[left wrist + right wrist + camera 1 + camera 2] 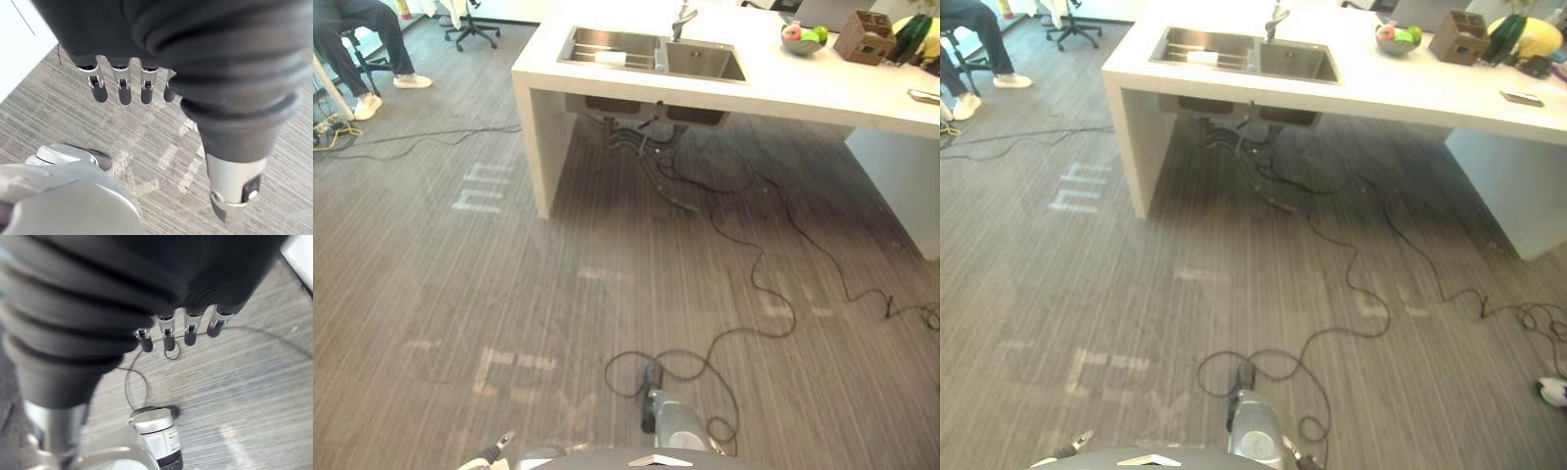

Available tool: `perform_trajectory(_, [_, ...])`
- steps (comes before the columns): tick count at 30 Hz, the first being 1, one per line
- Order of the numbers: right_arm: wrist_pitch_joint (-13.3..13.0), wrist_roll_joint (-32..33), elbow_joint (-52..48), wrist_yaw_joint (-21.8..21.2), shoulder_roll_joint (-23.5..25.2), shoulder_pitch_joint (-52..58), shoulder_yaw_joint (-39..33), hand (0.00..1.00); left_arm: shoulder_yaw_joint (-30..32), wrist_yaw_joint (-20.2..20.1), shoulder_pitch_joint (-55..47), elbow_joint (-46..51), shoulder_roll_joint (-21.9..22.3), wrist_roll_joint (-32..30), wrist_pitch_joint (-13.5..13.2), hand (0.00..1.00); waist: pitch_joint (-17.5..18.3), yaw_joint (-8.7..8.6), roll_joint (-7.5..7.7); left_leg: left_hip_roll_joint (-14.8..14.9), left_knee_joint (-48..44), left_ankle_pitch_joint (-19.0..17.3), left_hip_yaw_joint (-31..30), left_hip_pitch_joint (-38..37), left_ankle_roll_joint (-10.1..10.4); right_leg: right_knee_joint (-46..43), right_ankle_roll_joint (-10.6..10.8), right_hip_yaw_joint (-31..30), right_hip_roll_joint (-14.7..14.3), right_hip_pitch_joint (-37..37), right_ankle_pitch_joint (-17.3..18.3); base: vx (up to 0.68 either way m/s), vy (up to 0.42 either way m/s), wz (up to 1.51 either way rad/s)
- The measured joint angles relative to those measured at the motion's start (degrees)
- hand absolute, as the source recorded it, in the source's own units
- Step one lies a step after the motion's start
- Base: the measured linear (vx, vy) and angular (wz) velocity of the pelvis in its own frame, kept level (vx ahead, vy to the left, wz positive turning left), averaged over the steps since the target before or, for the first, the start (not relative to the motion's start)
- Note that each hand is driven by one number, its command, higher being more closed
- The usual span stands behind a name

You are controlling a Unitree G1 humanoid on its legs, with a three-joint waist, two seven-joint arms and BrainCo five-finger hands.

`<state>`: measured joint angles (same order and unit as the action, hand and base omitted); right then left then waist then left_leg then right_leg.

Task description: Walk over to the sink, pick up the cup, carry it to the dishwasher, place the cup inside the dishwasher, then close the dishwasher door

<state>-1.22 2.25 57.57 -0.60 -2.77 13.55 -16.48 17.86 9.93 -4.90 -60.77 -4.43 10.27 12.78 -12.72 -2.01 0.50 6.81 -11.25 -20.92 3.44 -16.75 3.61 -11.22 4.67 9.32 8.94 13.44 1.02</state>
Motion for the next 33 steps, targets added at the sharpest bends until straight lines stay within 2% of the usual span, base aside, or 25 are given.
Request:
perform_trajectory(1, [0.22, 0.3, -0.94, -0.47, -0.16, 1.44, -0.2, 0.0, 0.1, -0.12, -0.41, 0.62, 0.76, -0.57, -0.28, 0.0, 0.44, 0.09, -0.89, 2.08, -0.62, -2.8, -0.13, -2.89, 0.8, -3.56, 0.77, -0.11, -0.78, -0.57, -2.32, 0.48, -0.319, 0.27])
perform_trajectory(2, [0.23, 0.3, -1.19, -0.49, -0.67, 2.11, -0.3, 0.0, 0.14, -0.13, -0.59, 0.81, 1.46, -0.79, -0.51, 0.0, 1.15, 0.0, -1.32, 3.26, -0.96, -3.02, -0.14, -3.76, 0.99, -6.8, 0.76, 0.54, -1.51, 0.0, -2.19, 0.62, -0.387, 0.16])
perform_trajectory(3, [0.47, 0.27, -1.7, -0.53, -1.63, 1.71, -0.64, 0.0, 0.4, -0.14, -0.84, 1.28, 2.75, -1.35, -0.81, 0.0, 1.92, 0.2, -2.97, 5.1, -3.65, -1.83, -0.15, -3.56, 1.17, -13.05, -0.14, 1.07, -2.79, 2.02, 2.67, 0.61, -0.394, -0.01])
perform_trajectory(5, [1.61, 0.74, -2.2, -0.54, -1.89, 0.55, -1.58, 0.0, 1.58, -0.04, -0.59, 2.02, 3.67, -1.74, -1.06, 0.0, 2.78, -0.03, -3.76, 6.34, -11.38, 2.09, -0.53, -0.55, -0.67, -17.36, -1.31, 1.63, -3.39, 2.26, 7.41, 0.6, -0.41, -0.02])
perform_trajectory(6, [1.73, 0.79, -2.14, -1.08, -1.97, 0.47, -3.23, 0.0, 2.45, 0.16, -0.42, 1.76, 4.31, -2.29, -1.4, 0.0, 3.39, -0.76, -4.59, 7.48, -17.57, 6.38, -1.44, 1.85, -0.83, -17.48, -2.1, 2.71, -4.11, 0.3, 9.62, 0.59, -0.344, 0.15])
perform_trajectory(7, [1.65, 0.79, -2.09, -1.97, -2.31, 0.49, -4.03, 0.0, 3.09, 0.46, -0.54, 1.54, 4.9, -3.12, -2.15, 0.0, 3.71, -1.22, -5.16, 9.03, -25.54, 13.25, -2.49, 5.34, 0.45, -15.55, -2.97, 3.63, -5.44, -2.72, 11.21, 0.59, -0.309, 0.15])
perform_trajectory(8, [1.58, 0.78, -2.09, -2.03, -2.52, 0.48, -4.04, 0.0, 3.74, 0.66, -0.53, 1.55, 4.95, -3.5, -2.71, 0.0, 3.86, -1.24, -5.42, 10.18, -30.26, 17.52, -2.44, 7.53, 1.78, -13.71, -3.51, 3.69, -6.28, -4.84, 11.78, 0.6, -0.246, 0.16])
perform_trajectory(9, [1.39, 0.76, -1.99, -2.14, -2.83, 0.3, -4.03, 0.0, 4.07, 1.15, -0.17, 1.86, 5.22, -4.34, -4.5, 0.0, 3.81, -1.23, -5.96, 12.07, -42.2, 17.92, -1.62, 13.29, 1.71, -9.06, -4.6, 3.98, -8.08, -10.05, 12.21, 0.6, -0.217, 0.15])
perform_trajectory(11, [1.27, 0.8, 0.28, -2.7, -2.8, -0.35, -3.67, 0.0, 3.12, 2.08, 0.22, 4.21, 5.02, -6.21, -7.87, 0.0, 2.87, -0.59, -4.34, 10.79, -52.42, 12.35, 0.08, 19.47, 1.38, -2.4, -5.21, 3.97, -8.81, -18.84, 11.15, 0.62, -0.199, 0.01])
perform_trajectory(13, [0.42, 0.95, 1.91, -3.11, -3.25, -1.34, -2.6, 0.0, -4.36, 2.48, 0.51, 10.93, 4.94, -7.47, -11.75, 0.0, 2.42, 1.23, -2.79, 7.13, -47.73, 6.74, 4.73, 27.37, 0.87, 2.45, -5.23, 2.8, -8.32, -25.09, 10.95, 0.55, -0.093, -0.28])
perform_trajectory(15, [-0.31, 2.04, 1.8, -3.6, -3.21, -3.61, -2.46, 0.0, -9.33, 2.41, 1.02, 15.64, 4.98, -8.42, -14.26, 0.0, 1.36, 1.92, -2.04, 5.12, -37.08, 5.22, 9.13, 30.46, -0.15, 3.21, -5.17, 2.22, -6.99, -27.27, 10.92, 0.38, 0.045, -0.51])
perform_trajectory(16, [-1.25, 2.05, 1.76, -4.34, -2.79, -5.34, -2.85, 0.0, -12.42, 2.45, 1.25, 19.39, 5.0, -9.44, -16.11, 0.0, 0.55, 1.8, -1.35, 2.57, -23.53, 7.39, 11.45, 31.0, -0.84, 3.06, -4.98, 1.86, -5.36, -28.53, 11.04, 0.48, 0.138, -0.7])
perform_trajectory(17, [-1.93, 2.03, 1.47, -4.4, -2.57, -5.59, -2.88, 0.0, -14.94, 2.56, 1.09, 23.14, 5.08, -9.45, -17.38, 0.0, 0.41, 2.16, -1.65, 0.97, -11.1, 12.18, 11.0, 30.74, -0.27, 2.93, -4.37, 0.54, -5.02, -29.11, 12.39, 0.45, 0.174, -0.71])
perform_trajectory(18, [-2.66, 2.03, 0.6, -4.46, -3.52, -5.39, -2.63, 0.0, -17.71, 2.8, 0.47, 27.82, 5.12, -9.46, -18.93, 0.0, 0.52, 2.79, -3.52, 0.6, -2.34, 18.56, 9.2, 30.31, -0.32, 3.73, -4.23, -2.26, -6.24, -30.3, 14.99, 0.44, 0.217, -0.7])
perform_trajectory(19, [-2.34, 2.04, 0.14, -4.27, -3.44, -5.44, -1.33, 0.0, -20.83, 3.95, 0.22, 32.45, 4.72, -9.48, -20.69, 0.0, 0.08, 3.54, -3.26, -0.41, -4.04, 23.62, 8.74, 30.35, -1.89, 4.81, -3.72, -6.98, -6.05, -32.35, 17.92, 0.55, 0.247, -0.36])
perform_trajectory(21, [-2.27, 2.02, -0.16, -4.19, -2.81, -5.42, 0.65, 0.0, -22.88, 5.56, 0.99, 40.61, 4.29, -9.94, -22.34, 0.0, -0.2, 3.48, -1.49, -2.07, -10.18, 19.48, 8.69, 33.62, -3.52, 4.0, -4.45, -10.45, -6.71, -32.55, 18.99, 0.55, 0.175, 0.15])
perform_trajectory(22, [-1.79, 2.06, 0.24, -3.91, -3.27, -6.22, 0.56, 0.0, -24.29, 6.17, 1.65, 45.98, 4.58, -11.11, -23.49, 0.0, -0.45, 3.39, -1.56, -2.59, -14.37, 17.51, 7.09, 35.49, -5.29, 3.41, -5.15, -10.78, -6.97, -32.46, 17.75, 0.33, 0.086, 0.28])
perform_trajectory(23, [-1.21, 2.12, 0.69, -3.71, -3.66, -6.63, 0.57, 0.0, -25.01, 6.18, 1.44, 48.39, 4.5, -12.08, -24.02, 0.0, -0.65, 3.29, -1.9, -2.98, -15.69, 16.48, 6.43, 35.73, -5.38, 2.25, -4.95, -11.24, -6.83, -32.25, 16.84, 0.38, 0.166, 0.3])
perform_trajectory(24, [-0.69, 2.15, 2.46, -3.63, -3.84, -7.05, 0.6, 0.0, -25.85, 6.17, 0.95, 52.94, 4.3, -13.81, -24.28, 0.0, -0.44, 3.22, -1.91, -4.38, -15.56, 15.71, 5.65, 34.77, -6.33, -2.17, -2.89, -12.04, -5.99, -31.01, 15.05, 0.38, 0.182, 0.3])
perform_trajectory(26, [0.24, 2.21, 4.64, -2.6, -3.81, -6.76, 0.57, 0.0, -27.1, 6.27, 1.05, 59.2, 3.25, -16.9, -24.55, 0.0, 0.34, 3.54, -0.81, -6.93, -12.52, 15.05, 6.05, 31.08, -7.37, -11.31, -1.27, -12.76, -4.37, -28.39, 13.18, 0.42, 0.146, 0.25])
perform_trajectory(27, [0.4, 2.47, 6.07, -2.33, -3.63, -6.42, 0.29, 0.0, -28.04, 6.29, 1.5, 62.54, 2.07, -18.33, -24.79, 0.0, 1.06, 3.72, -0.2, -8.43, -10.38, 14.37, 6.45, 28.42, -8.01, -18.96, 3.71, -13.69, -3.65, -25.72, 10.69, 0.46, 0.115, 0.08])
perform_trajectory(28, [0.12, 2.52, 6.3, -2.32, -3.31, -6.42, -0.6, 0.0, -28.69, 6.35, 2.21, 65.1, 0.8, -19.83, -24.97, 0.0, 1.51, 3.61, 0.04, -9.26, -8.82, 13.24, 6.66, 25.65, -8.28, -27.84, 12.09, -14.18, -2.91, -21.89, 5.39, 0.46, 0.112, 0.01])
perform_trajectory(30, [-0.65, 3.08, 6.14, -2.39, -2.17, -6.37, -2.25, 0.0, -30.42, 6.28, 3.34, 68.6, -1.4, -20.71, -24.65, 0.0, 1.72, 3.78, 1.21, -10.62, -5.21, 11.77, 6.83, 19.95, -8.11, -44.68, 11.73, -12.12, -0.59, -14.09, -1.85, 0.45, 0.098, -0.2])
perform_trajectory(31, [-1.53, 3.19, 5.45, -2.57, -1.84, -5.71, -2.67, 0.0, -32.27, 6.55, 4.38, 69.63, -1.38, -21.27, -23.91, 0.0, 1.93, 3.49, 1.42, -11.07, -2.66, 11.01, 6.86, 15.81, -8.16, -53.02, 7.95, -8.6, 0.95, -8.77, -0.24, 0.53, 0.083, -0.22])
perform_trajectory(33, [-2.33, 3.16, 3.6, -2.54, -1.51, -4.35, -2.61, 0.0, -36.37, 8.26, 6.43, 69.7, -1.37, -24.68, -22.99, 0.0, 2.08, 2.25, 0.7, -10.66, 0.6, 10.12, 6.02, 9.86, -7.9, -55.94, 1.79, -4.08, 1.19, -2.39, 4.52, 0.48, 0.016, 0.14])
